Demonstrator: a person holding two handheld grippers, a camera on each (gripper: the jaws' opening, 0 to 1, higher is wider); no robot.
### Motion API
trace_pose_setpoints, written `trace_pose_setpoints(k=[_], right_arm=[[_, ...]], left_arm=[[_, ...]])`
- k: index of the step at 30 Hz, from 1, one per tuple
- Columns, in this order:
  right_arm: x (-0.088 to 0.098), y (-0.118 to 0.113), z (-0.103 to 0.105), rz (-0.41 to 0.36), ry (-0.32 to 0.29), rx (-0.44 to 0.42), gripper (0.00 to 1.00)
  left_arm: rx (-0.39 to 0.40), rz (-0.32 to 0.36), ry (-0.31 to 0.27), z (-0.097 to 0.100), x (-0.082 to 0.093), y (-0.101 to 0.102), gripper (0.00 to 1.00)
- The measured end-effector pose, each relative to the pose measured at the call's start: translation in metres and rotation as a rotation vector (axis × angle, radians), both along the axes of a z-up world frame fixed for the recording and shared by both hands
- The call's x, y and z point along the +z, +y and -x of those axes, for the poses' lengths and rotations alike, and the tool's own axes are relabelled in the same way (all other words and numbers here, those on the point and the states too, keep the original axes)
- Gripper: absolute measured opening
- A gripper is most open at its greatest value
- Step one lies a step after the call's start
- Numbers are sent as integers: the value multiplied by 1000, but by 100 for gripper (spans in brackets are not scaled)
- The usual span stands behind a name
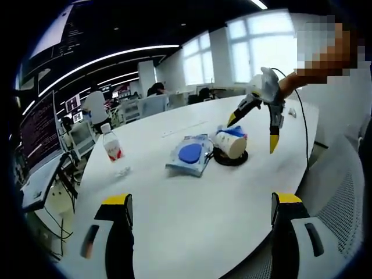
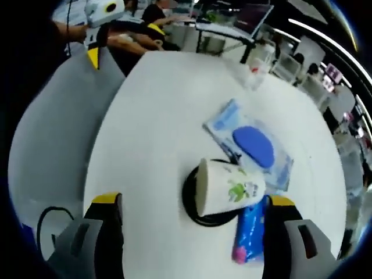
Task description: Arrange the tabletop items into an orderly group along one side of the table until the central work area is clear of visible clutter.
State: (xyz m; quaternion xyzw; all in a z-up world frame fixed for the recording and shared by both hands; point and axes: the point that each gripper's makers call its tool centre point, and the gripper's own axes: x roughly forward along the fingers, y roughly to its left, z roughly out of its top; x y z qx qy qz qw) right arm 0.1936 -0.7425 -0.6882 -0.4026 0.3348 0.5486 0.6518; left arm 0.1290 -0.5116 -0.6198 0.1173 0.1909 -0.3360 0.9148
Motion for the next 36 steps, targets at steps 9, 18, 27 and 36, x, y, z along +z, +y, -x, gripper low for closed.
trace_pose_setpoints(k=[9, 18, 27, 36], right_arm=[[-3, -4, -3, 121, -22, 160, 100], [-7, -10, -9, 245, -46, 324, 100], [-10, -9, -13, 312, -72, 457, 100], [-10, -21, -26, 451, -148, 667, 100]], left_arm=[[10, -3, -6, -1, 0, 2, 100], [23, 4, -12, -3, 1, 5, 100], [27, 4, -13, -3, 2, 5, 100], [38, 10, -14, -5, 2, 7, 100]])
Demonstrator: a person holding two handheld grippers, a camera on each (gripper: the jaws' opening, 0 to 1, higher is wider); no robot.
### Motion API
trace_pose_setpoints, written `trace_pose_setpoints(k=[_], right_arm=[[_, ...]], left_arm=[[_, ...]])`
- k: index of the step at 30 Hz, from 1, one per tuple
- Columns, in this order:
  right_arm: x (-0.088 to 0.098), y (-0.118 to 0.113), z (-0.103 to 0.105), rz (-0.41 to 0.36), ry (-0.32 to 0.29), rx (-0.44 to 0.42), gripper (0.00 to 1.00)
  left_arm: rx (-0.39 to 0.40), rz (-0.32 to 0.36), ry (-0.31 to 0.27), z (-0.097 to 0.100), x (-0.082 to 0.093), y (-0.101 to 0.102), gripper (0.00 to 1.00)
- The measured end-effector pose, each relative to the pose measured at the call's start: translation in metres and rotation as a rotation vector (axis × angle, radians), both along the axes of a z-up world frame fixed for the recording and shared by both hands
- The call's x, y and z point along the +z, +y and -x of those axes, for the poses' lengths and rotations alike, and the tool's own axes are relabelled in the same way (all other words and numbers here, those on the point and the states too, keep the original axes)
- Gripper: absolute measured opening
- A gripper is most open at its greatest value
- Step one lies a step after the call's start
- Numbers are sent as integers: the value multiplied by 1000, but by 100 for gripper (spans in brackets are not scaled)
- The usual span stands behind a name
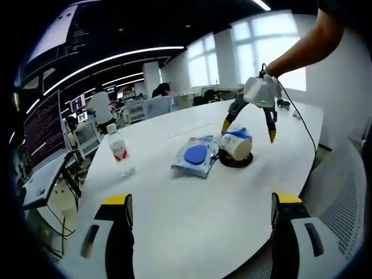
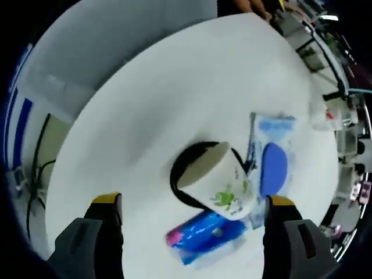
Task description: Arrange the tabletop items into an orderly group along one side of the table until the central work area is clear of visible clutter.
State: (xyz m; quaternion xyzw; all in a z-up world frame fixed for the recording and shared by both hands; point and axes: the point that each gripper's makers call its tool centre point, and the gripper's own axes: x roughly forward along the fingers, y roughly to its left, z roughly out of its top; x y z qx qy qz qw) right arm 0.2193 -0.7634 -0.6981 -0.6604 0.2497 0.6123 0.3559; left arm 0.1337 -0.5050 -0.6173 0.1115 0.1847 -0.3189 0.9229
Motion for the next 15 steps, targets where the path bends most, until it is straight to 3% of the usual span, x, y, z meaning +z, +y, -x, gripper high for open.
trace_pose_setpoints(k=[3, 11, 15], right_arm=[[1, 1, -1, 13, 2, 33, 100], [-7, 1, -6, 98, -12, 222, 100], [-10, 4, -7, 104, -13, 256, 100]], left_arm=[[3, 3, -1, 0, 1, 0, 100], [18, 18, -6, -2, 3, 2, 100], [10, 6, -6, -1, 2, 1, 100]])
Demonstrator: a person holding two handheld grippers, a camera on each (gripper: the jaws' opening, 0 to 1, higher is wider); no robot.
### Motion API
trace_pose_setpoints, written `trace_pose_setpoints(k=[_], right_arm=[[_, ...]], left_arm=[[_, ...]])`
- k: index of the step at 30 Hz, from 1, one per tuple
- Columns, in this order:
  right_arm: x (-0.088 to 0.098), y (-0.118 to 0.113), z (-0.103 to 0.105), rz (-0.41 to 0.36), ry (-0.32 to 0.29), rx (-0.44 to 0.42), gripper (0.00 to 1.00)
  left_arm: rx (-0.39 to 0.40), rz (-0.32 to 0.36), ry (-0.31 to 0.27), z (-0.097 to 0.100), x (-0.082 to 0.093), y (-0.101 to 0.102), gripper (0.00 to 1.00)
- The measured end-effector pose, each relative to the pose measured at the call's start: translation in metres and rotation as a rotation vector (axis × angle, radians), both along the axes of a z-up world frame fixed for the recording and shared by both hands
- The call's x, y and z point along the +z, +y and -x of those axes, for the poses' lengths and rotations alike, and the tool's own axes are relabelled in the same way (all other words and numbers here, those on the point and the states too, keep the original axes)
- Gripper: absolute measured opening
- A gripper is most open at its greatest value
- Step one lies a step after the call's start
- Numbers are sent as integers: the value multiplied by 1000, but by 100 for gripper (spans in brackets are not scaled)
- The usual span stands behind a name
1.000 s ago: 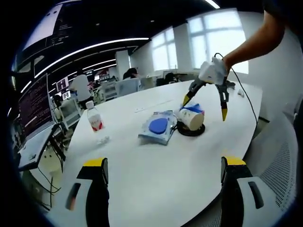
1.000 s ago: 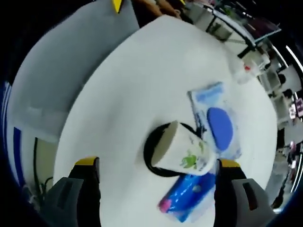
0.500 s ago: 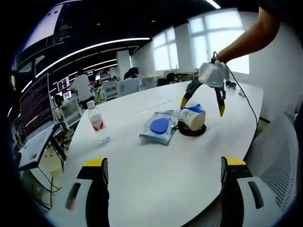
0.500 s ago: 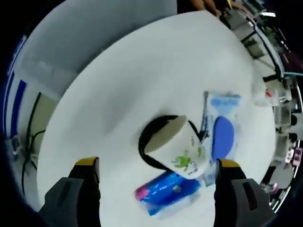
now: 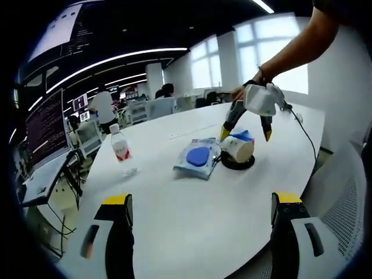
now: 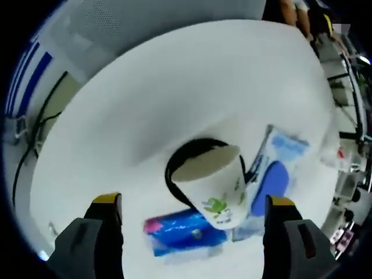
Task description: Arrange the tabletop items into an orderly group along one side of the table until the central work area is clear of visible clutter.
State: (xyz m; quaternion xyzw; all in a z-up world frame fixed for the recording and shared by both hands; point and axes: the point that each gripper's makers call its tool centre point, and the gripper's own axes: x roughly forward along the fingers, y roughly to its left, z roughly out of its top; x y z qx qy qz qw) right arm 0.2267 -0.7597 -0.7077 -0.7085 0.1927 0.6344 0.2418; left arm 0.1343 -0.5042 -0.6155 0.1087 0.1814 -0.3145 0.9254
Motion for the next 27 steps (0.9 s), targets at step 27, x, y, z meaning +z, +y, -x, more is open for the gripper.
trace_pose_setpoints(k=[27], right_arm=[[-23, 3, 3, 158, 57, 321, 97]], left_arm=[[20, -1, -1, -1, 0, 4, 100]])
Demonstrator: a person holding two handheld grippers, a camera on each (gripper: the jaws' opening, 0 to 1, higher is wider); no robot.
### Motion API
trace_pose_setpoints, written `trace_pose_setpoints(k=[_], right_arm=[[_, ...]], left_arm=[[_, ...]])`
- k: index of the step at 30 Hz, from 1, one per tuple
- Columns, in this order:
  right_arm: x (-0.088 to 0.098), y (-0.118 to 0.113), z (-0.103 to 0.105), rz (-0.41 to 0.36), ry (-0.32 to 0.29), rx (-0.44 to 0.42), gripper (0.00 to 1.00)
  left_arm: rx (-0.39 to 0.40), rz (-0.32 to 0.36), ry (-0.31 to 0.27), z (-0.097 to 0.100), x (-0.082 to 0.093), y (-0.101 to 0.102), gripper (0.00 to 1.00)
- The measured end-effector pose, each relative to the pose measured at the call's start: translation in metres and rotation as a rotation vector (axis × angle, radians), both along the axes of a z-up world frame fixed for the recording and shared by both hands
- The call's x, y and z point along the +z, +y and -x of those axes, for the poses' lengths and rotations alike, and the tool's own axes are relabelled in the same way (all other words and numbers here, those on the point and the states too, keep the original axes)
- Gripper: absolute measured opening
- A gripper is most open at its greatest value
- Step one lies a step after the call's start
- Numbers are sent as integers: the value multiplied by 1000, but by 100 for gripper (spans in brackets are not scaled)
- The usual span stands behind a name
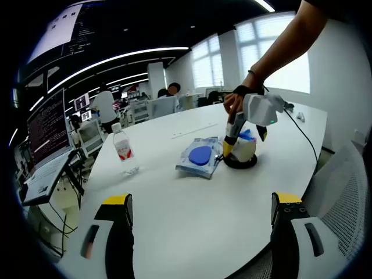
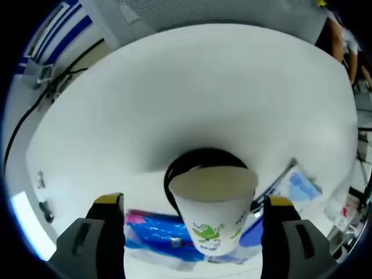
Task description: Arrange the tabletop items into an orderly group along one side of the table until the central work area is clear of visible clutter.
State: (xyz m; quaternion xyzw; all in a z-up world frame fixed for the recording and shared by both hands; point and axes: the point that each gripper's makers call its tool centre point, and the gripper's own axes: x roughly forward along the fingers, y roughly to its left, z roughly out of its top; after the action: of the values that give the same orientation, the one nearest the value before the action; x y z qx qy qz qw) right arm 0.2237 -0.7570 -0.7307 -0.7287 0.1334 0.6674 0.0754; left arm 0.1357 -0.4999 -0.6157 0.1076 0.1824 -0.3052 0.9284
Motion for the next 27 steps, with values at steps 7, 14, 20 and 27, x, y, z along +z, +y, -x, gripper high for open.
trace_pose_setpoints(k=[7, 14, 20, 27], right_arm=[[-1, 3, 2, 22, 9, 46, 87], [-3, 6, 1, 21, 8, 67, 79], [-4, 8, 0, 23, 9, 63, 72], [-5, 12, 1, 14, 1, 113, 55]], left_arm=[[4, -1, -2, -1, 0, 1, 100], [9, -1, 0, -1, 0, 2, 100], [7, -3, -3, -1, 0, 1, 100], [7, -2, -2, -1, 0, 1, 100]])
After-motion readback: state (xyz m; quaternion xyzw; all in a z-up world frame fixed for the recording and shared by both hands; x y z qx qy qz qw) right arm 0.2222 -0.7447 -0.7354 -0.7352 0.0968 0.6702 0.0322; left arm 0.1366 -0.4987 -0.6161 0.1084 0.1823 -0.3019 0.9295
